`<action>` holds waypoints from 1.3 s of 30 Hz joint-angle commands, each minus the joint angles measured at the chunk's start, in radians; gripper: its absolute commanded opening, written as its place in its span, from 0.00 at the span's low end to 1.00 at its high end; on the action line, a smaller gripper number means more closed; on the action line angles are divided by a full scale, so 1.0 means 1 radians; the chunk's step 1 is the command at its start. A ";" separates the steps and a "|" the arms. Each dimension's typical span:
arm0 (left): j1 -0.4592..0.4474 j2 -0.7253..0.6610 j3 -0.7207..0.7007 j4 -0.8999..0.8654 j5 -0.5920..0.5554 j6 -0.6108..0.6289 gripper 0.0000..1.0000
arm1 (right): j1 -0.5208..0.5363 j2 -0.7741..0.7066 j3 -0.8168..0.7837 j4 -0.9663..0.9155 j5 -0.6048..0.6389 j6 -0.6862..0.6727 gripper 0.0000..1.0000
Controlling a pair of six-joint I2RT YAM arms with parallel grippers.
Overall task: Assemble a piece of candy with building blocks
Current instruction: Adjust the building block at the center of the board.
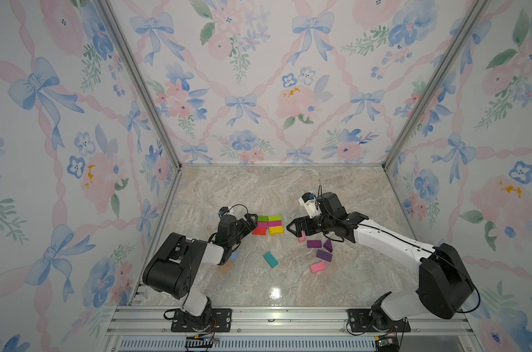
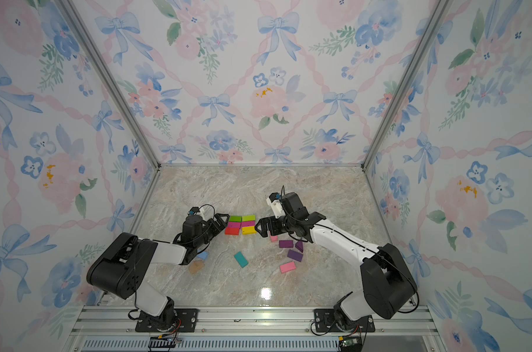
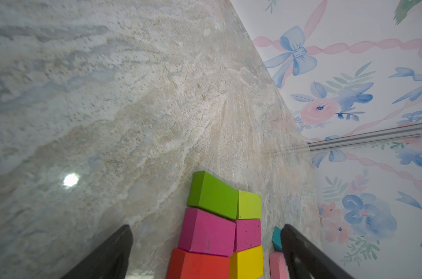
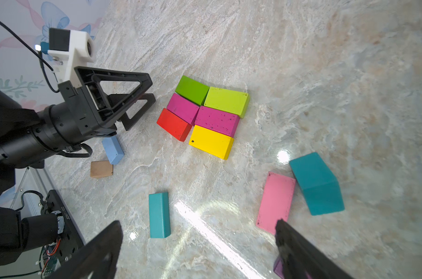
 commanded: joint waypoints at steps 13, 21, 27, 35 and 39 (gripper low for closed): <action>-0.074 0.187 0.101 0.126 -0.113 -0.077 0.97 | -0.095 -0.086 -0.055 -0.030 -0.084 -0.057 0.99; -0.103 0.233 0.112 0.135 -0.116 -0.083 0.96 | -0.127 -0.110 -0.084 -0.028 -0.105 -0.067 0.99; -0.114 0.239 0.103 0.147 -0.124 -0.089 0.95 | -0.138 -0.120 -0.098 -0.023 -0.110 -0.066 0.99; -0.135 0.250 0.107 0.162 -0.147 -0.103 0.95 | -0.146 -0.130 -0.111 -0.024 -0.112 -0.071 0.99; -0.149 0.271 0.111 0.168 -0.160 -0.120 0.95 | -0.155 -0.136 -0.117 -0.026 -0.113 -0.074 0.99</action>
